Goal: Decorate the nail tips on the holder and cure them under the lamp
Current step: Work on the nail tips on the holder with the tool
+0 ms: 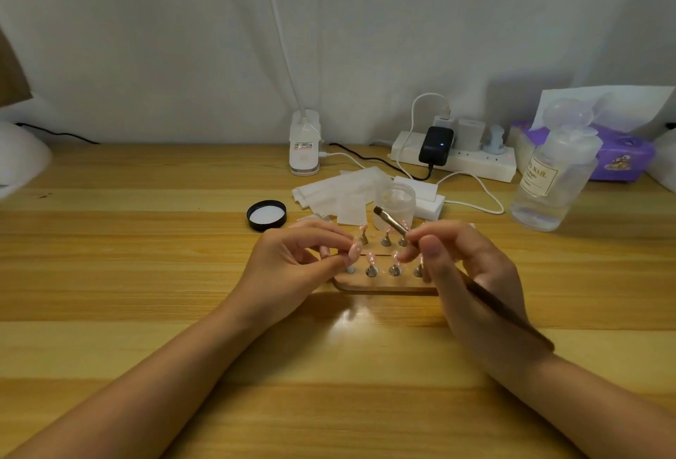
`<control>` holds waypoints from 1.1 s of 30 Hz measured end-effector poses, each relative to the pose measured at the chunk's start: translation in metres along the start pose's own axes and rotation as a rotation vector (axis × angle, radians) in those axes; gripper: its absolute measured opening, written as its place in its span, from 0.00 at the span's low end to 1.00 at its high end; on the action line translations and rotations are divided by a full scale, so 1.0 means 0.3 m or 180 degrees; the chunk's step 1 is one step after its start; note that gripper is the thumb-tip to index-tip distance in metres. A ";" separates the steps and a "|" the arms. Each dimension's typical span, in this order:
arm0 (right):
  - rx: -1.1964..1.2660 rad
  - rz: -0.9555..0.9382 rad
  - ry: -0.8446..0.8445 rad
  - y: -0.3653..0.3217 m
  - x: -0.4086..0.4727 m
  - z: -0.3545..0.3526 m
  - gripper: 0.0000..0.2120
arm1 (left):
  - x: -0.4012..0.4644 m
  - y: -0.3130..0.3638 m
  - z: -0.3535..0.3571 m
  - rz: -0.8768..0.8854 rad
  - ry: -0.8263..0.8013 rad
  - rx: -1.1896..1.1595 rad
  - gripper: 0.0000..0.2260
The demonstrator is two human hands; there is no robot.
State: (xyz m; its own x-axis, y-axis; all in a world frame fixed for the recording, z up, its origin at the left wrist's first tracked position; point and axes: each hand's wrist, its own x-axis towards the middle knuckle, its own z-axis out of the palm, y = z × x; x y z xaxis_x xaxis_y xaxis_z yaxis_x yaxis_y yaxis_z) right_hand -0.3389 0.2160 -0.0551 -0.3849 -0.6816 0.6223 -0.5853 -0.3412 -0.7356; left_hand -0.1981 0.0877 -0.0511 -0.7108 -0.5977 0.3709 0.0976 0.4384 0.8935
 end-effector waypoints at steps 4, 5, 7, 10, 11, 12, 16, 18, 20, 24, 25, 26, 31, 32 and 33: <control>-0.0444 -0.0446 -0.0108 0.000 0.001 0.004 0.08 | 0.001 -0.010 0.003 -0.0011 -0.0001 -0.0095 0.04; -0.0481 -0.0503 -0.0122 0.002 0.000 0.007 0.10 | 0.002 -0.012 0.004 -0.0026 0.0011 -0.0100 0.04; -0.0535 -0.0557 -0.0113 0.006 -0.001 0.008 0.17 | 0.002 -0.014 0.004 -0.0053 0.0024 -0.0091 0.05; -0.0636 -0.0697 -0.0188 0.015 -0.002 0.009 0.22 | 0.001 -0.011 0.003 -0.0075 0.0025 -0.0082 0.05; -0.0669 -0.0743 -0.0224 0.017 -0.003 0.009 0.23 | 0.001 -0.009 0.002 -0.0088 0.0037 -0.0092 0.05; -0.0692 -0.0789 -0.0236 0.020 -0.004 0.009 0.24 | 0.001 -0.008 0.002 -0.0102 0.0050 -0.0101 0.05; -0.0442 -0.0875 -0.0114 0.025 -0.015 0.007 0.25 | 0.000 0.000 0.001 -0.0146 0.0021 -0.0071 0.06; -0.0309 -0.0772 -0.0025 0.023 -0.012 0.007 0.23 | 0.000 0.002 0.001 -0.0174 0.0016 -0.0054 0.08; -0.0383 -0.0695 -0.0019 0.022 -0.004 0.010 0.21 | 0.000 0.003 0.002 -0.0186 0.0017 -0.0045 0.08; -0.0534 -0.0715 -0.0131 0.028 -0.002 0.013 0.26 | 0.000 0.008 0.003 -0.0178 0.0015 -0.0019 0.08; -0.0514 -0.0751 -0.0112 0.030 -0.006 0.011 0.27 | -0.001 0.009 0.003 -0.0176 0.0014 -0.0017 0.08; -0.0475 -0.0779 -0.0086 0.031 -0.010 0.010 0.27 | -0.001 0.010 0.003 -0.0175 0.0014 -0.0013 0.09; -0.0413 -0.0653 0.0005 0.030 -0.004 0.012 0.23 | -0.001 0.016 0.003 -0.0158 -0.0013 0.0012 0.10; -0.0489 -0.0641 -0.0043 0.030 -0.001 0.013 0.23 | 0.000 0.016 0.004 -0.0148 -0.0002 0.0008 0.10; -0.0554 -0.0641 -0.0091 0.031 -0.001 0.014 0.23 | 0.000 0.015 0.004 -0.0147 0.0014 0.0008 0.10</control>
State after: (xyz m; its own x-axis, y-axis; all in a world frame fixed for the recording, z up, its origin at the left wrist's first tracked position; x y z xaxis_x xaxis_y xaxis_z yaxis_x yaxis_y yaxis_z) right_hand -0.3413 0.2102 -0.0632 -0.2295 -0.6300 0.7419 -0.7628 -0.3570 -0.5392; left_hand -0.1985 0.0906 -0.0474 -0.7114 -0.6203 0.3303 0.0629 0.4120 0.9090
